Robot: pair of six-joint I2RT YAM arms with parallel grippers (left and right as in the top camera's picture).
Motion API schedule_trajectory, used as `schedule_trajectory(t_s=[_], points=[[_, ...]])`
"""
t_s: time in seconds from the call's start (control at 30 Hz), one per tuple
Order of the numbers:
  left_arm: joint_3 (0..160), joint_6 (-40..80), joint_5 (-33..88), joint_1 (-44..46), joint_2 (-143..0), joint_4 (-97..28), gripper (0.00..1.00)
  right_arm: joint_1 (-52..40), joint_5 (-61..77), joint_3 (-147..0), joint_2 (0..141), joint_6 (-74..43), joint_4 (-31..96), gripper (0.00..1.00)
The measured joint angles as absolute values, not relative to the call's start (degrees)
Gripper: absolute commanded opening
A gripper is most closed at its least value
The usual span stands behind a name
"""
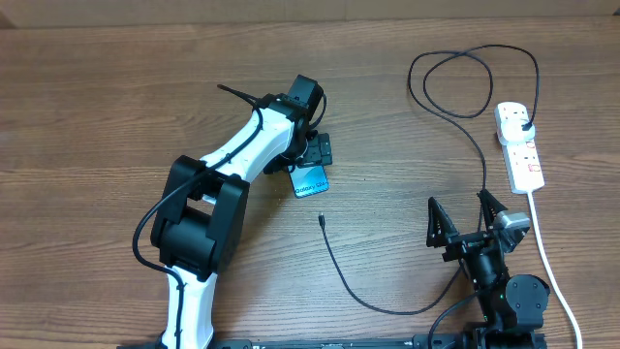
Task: Plug charger to phone and switch on socket
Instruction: 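Lift the phone's bottom edge with the left gripper, tilting it upright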
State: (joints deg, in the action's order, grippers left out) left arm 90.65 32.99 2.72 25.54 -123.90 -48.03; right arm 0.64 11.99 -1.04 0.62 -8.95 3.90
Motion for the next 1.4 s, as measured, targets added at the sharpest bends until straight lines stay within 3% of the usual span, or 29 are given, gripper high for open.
schedule_trajectory(t_s=[0.57, 1.4], points=[[88.97, 34.85, 0.16, 25.91, -123.31, -42.72, 1.0, 0.67, 12.01, -1.04, 0.62, -8.97, 3.9, 1.0], [88.9, 34.83, -0.73, 26.28, -123.31, -45.15, 1.0, 0.64, 12.01, -1.04, 0.62, -8.97, 3.9, 1.0]])
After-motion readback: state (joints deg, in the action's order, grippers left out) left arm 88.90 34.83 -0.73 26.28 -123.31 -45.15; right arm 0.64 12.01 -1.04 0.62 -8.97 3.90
